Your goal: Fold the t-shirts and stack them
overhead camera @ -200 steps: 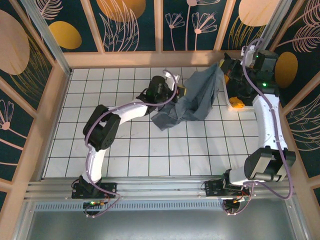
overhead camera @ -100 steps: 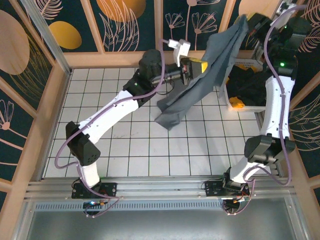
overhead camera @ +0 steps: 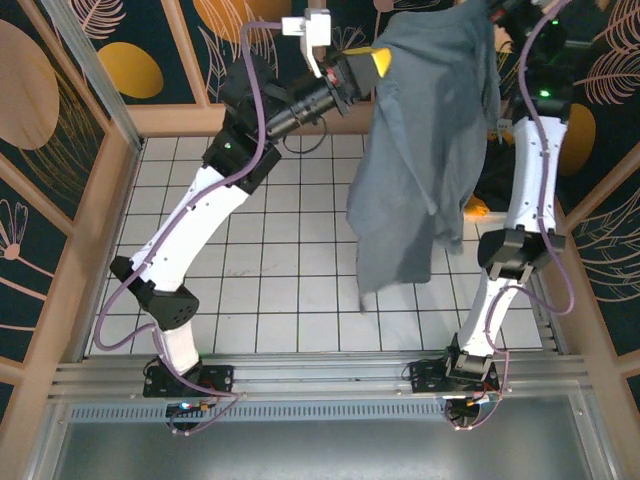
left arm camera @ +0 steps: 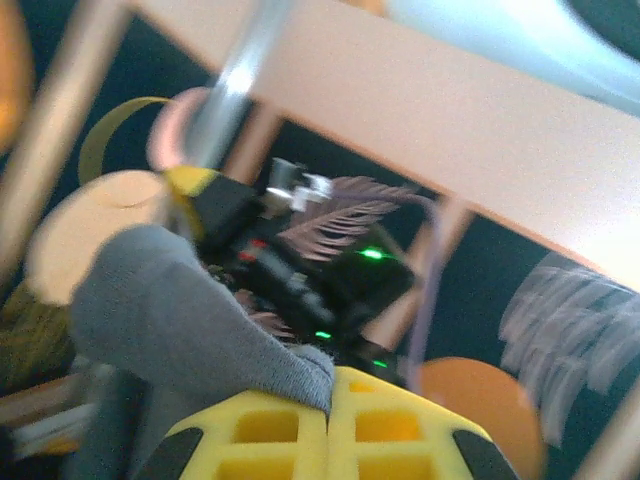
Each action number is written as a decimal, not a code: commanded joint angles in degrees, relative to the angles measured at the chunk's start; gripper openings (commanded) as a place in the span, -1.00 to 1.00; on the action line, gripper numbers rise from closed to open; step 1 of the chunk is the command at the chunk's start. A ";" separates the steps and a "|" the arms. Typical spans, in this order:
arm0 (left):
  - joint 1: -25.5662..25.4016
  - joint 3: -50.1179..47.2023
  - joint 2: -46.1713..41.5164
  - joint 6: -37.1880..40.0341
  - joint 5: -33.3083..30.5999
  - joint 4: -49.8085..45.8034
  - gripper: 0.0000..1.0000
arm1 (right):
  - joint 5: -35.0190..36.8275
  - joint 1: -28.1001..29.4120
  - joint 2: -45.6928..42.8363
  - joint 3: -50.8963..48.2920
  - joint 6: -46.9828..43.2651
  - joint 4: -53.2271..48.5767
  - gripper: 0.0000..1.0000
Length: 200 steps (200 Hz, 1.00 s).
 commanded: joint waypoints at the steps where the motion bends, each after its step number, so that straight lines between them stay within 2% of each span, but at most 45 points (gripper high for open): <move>1: 4.59 -9.51 -4.59 -1.34 -12.07 -5.78 -1.00 | -4.12 6.88 5.41 -1.24 -2.03 -1.98 -1.00; 24: 9.88 -24.22 -10.82 -3.45 -26.44 -12.52 -1.00 | -6.66 13.74 11.99 -2.04 -3.87 -6.17 -0.99; 35: 12.77 -31.18 -13.11 -5.38 -32.57 -16.76 -1.00 | -8.37 15.91 15.56 -0.65 -4.60 -10.35 -0.57; 48: 16.19 -40.39 -14.93 -6.17 -34.72 -18.40 -1.00 | -7.77 18.11 17.64 -0.11 -7.38 -17.20 -0.14; 69: 20.79 -54.09 -17.15 -6.77 -34.87 -16.15 -1.00 | -3.80 20.84 13.27 -8.59 -12.22 -22.31 0.07; 96: 25.17 -64.93 -17.55 -6.00 -35.18 -12.05 -1.00 | 3.80 22.86 -2.29 -35.25 -13.48 -18.52 0.11; 117: 26.84 -67.32 -17.06 -4.48 -37.58 -12.55 -1.00 | 12.25 24.00 -16.36 -58.63 -12.05 -16.74 0.08; 134: 27.77 -67.90 -17.53 -4.94 -38.69 -13.61 -1.00 | 16.21 24.02 -26.03 -75.15 -8.70 -16.94 0.03; 167: 27.97 -67.38 -18.50 -6.08 -37.18 -14.31 -1.00 | 21.12 24.48 -35.04 -92.55 -2.45 -23.48 0.01; 200: 27.97 -66.35 -19.70 -6.01 -37.34 -15.50 -1.00 | 22.42 24.92 -32.54 -98.44 0.39 -22.10 -0.02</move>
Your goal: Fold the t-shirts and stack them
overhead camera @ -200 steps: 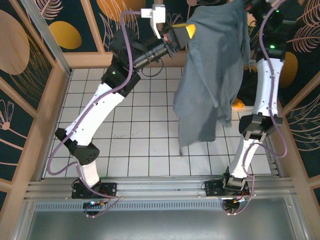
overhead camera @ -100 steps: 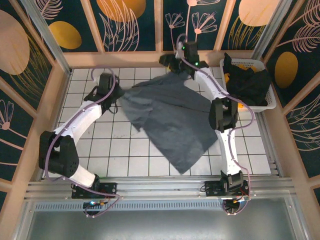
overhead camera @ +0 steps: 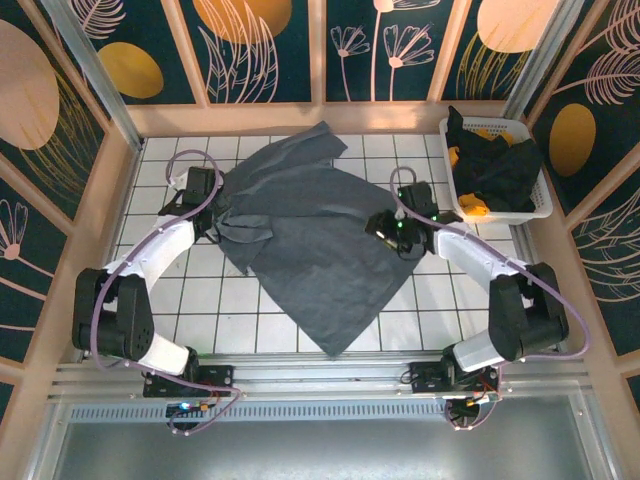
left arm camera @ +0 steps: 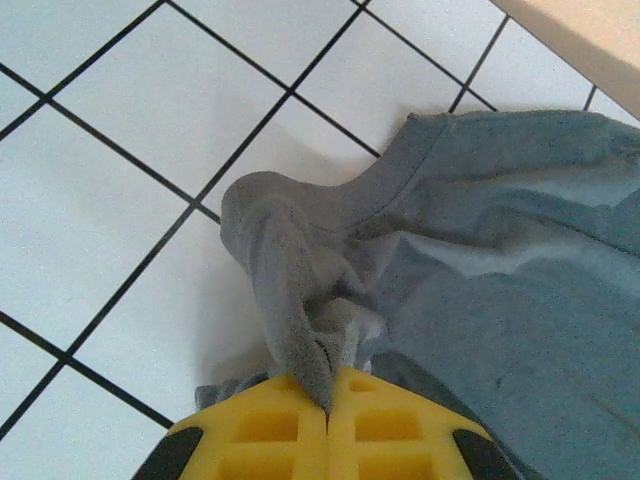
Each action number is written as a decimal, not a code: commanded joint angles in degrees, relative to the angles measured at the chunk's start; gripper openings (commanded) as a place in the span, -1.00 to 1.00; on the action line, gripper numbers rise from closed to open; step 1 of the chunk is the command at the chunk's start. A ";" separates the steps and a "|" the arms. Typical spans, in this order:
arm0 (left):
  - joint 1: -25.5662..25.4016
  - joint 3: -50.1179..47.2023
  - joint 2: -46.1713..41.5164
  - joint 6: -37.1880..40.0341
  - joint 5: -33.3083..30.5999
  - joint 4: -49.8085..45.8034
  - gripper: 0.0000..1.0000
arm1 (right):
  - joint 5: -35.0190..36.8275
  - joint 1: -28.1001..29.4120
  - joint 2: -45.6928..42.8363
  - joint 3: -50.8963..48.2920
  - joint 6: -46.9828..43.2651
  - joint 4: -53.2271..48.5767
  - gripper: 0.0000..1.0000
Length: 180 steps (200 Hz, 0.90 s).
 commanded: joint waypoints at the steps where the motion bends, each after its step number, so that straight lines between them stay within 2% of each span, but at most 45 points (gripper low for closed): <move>1: 0.21 1.45 -1.88 -0.28 -1.07 -0.63 -1.00 | 3.95 0.63 3.48 -2.90 3.76 -1.07 -0.02; 42: 1.13 1.02 -3.22 0.67 -0.87 -2.82 -1.00 | 8.93 -0.60 16.93 6.93 1.37 -3.80 -0.07; 81: 5.50 -3.53 -4.86 1.67 4.37 -3.73 -1.00 | 12.37 -6.84 31.71 23.30 -2.37 -9.15 -0.07; 110: 7.51 -8.38 -6.24 2.52 7.95 -3.43 -1.00 | 10.83 -12.41 42.87 42.04 -7.08 -13.63 -0.07; 137: 8.08 -12.06 -5.09 3.35 12.19 -2.43 -1.00 | 8.89 -12.98 52.44 63.81 -14.55 -21.89 0.02; 157: 8.21 -14.08 -4.05 3.63 12.71 -1.93 -1.00 | 8.55 -12.38 53.29 69.33 -17.49 -25.10 0.10; 180: 8.48 -15.30 -3.22 3.64 13.51 -1.39 -1.00 | 8.87 -11.76 46.05 61.84 -17.55 -22.28 0.18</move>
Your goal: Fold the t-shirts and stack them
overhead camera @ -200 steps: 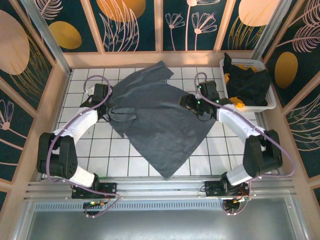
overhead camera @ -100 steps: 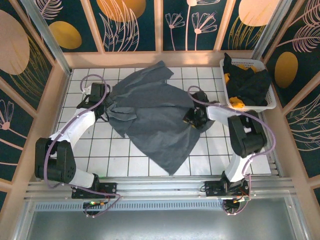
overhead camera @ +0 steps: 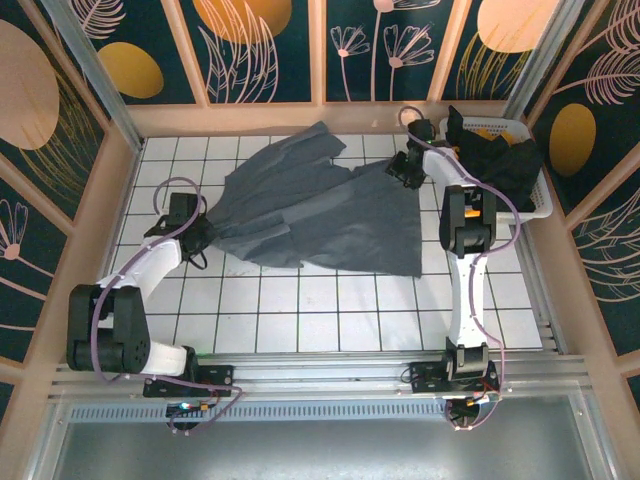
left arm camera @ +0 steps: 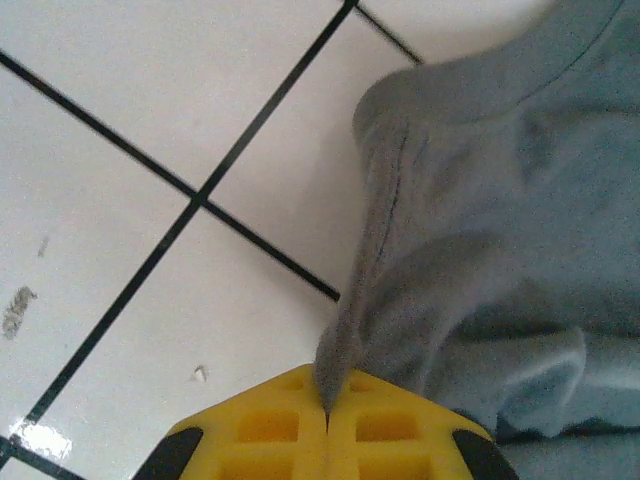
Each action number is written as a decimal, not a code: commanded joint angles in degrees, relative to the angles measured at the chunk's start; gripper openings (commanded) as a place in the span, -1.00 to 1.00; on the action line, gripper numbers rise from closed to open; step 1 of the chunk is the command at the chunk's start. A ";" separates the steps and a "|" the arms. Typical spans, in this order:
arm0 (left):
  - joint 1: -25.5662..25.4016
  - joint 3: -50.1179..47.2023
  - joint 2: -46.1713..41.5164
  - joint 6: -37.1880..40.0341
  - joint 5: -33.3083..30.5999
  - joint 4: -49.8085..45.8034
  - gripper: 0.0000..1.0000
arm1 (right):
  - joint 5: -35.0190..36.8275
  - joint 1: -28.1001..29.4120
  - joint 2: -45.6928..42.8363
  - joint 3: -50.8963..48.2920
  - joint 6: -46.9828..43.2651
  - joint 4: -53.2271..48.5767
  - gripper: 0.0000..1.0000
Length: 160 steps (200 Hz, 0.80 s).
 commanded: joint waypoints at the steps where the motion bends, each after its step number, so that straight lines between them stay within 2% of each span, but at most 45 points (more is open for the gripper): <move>1: 0.70 -1.39 1.16 1.15 2.01 0.47 -1.00 | 0.40 1.62 -6.99 -4.53 -3.46 -3.82 0.18; 11: 0.70 -1.24 1.57 1.13 3.11 0.39 -0.95 | 0.63 1.81 -11.46 -9.44 -3.02 -2.01 0.20; 20: 0.68 -0.91 1.95 0.83 4.23 -0.20 -0.53 | 1.03 1.98 -15.09 -13.39 -2.58 -1.09 0.22; 25: 0.69 -0.52 2.17 0.57 4.39 -0.97 -0.20 | 1.05 2.00 -17.09 -15.55 -2.28 -0.63 0.22; 29: 0.65 -0.17 2.25 0.05 4.33 -1.77 -0.06 | 0.98 2.10 -18.67 -17.26 -2.06 -0.29 0.22; 46: 0.70 0.73 1.29 -3.23 4.98 -4.46 0.07 | 0.26 2.86 -25.44 -24.89 -0.79 1.26 0.22; 67: 0.70 -0.44 -1.79 -11.89 8.99 -4.45 0.26 | -1.15 4.23 -33.48 -34.52 1.57 3.23 0.22; 88: 0.68 -3.51 -5.44 -22.53 11.87 -1.90 0.38 | -6.33 4.39 -40.94 -45.41 5.88 7.74 0.22; 121: 0.70 -6.07 -7.86 -34.82 13.56 3.15 0.31 | -9.74 5.36 -47.83 -55.44 8.24 11.00 0.21; 137: 0.70 -6.54 -6.76 -38.68 15.80 5.46 0.25 | -9.69 5.42 -49.25 -57.22 8.12 10.93 0.20; 160: 0.70 -5.62 -4.30 -39.78 16.19 3.42 0.13 | -9.08 5.28 -50.57 -58.51 7.99 10.64 0.19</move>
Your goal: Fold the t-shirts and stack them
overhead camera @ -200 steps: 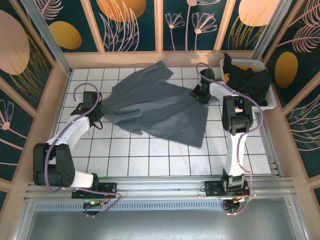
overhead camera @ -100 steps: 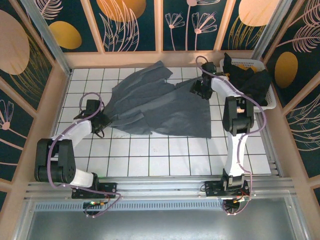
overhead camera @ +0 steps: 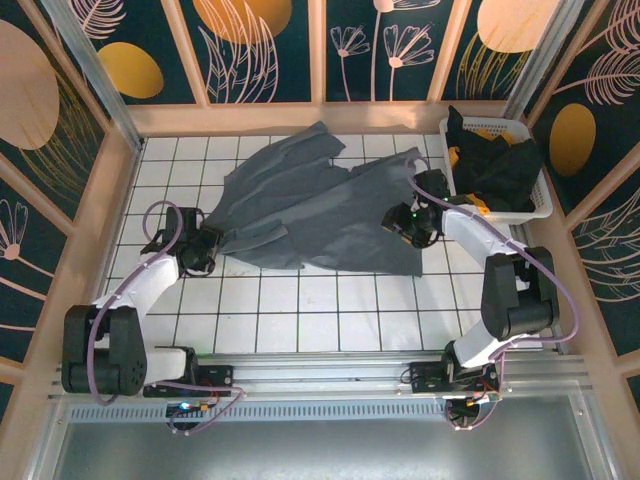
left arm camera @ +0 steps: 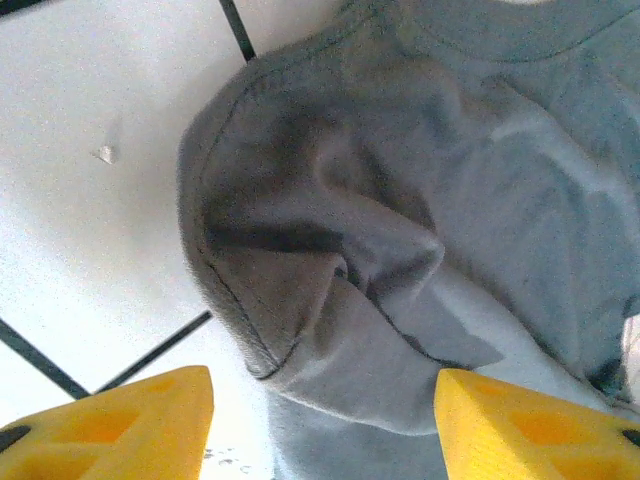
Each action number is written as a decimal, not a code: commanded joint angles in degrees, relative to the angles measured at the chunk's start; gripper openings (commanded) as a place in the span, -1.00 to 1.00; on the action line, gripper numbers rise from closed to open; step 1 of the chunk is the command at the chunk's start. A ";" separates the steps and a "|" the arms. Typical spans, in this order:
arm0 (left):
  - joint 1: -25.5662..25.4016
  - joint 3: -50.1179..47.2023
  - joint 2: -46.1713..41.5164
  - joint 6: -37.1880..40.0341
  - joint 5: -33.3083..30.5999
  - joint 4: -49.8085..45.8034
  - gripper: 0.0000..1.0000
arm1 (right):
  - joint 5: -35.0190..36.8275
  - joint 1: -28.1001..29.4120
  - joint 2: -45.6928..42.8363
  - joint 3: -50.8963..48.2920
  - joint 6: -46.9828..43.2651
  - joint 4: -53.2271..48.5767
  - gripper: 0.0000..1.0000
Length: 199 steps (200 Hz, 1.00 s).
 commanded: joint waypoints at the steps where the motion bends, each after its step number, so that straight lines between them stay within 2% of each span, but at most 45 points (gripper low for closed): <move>1: 0.46 -0.05 2.28 -6.57 2.17 0.51 0.13 | -0.90 0.10 -3.41 -1.31 1.35 2.13 0.19; 24: 0.46 -1.55 3.66 -8.98 3.15 4.22 0.02 | -0.63 -0.01 -4.46 -2.57 2.02 2.64 0.19; 60: 0.46 -0.26 6.38 -8.04 0.42 4.19 -0.32 | 1.26 -0.41 -6.99 -5.23 4.19 2.96 0.18; 68: 0.45 -0.51 6.60 -7.97 0.00 4.71 -0.45 | 2.20 -0.58 -7.79 -5.92 4.74 2.69 0.18; 90: 0.46 -0.61 6.84 -7.18 0.10 5.16 -1.00 | 4.74 -1.91 -10.74 -9.49 7.45 2.61 0.16; 135: 0.45 0.45 0.67 -2.50 -3.38 -0.08 -1.00 | 6.59 -4.86 -15.71 -16.34 14.46 2.08 0.09; 169: 0.45 0.04 -0.94 -1.14 -2.31 0.48 -1.00 | 9.01 -4.70 -13.84 -17.03 14.76 -1.68 0.07; 199: 0.46 0.80 -0.37 -0.05 -1.69 0.57 -1.00 | 7.99 -4.40 -11.60 -18.45 12.23 -1.54 0.06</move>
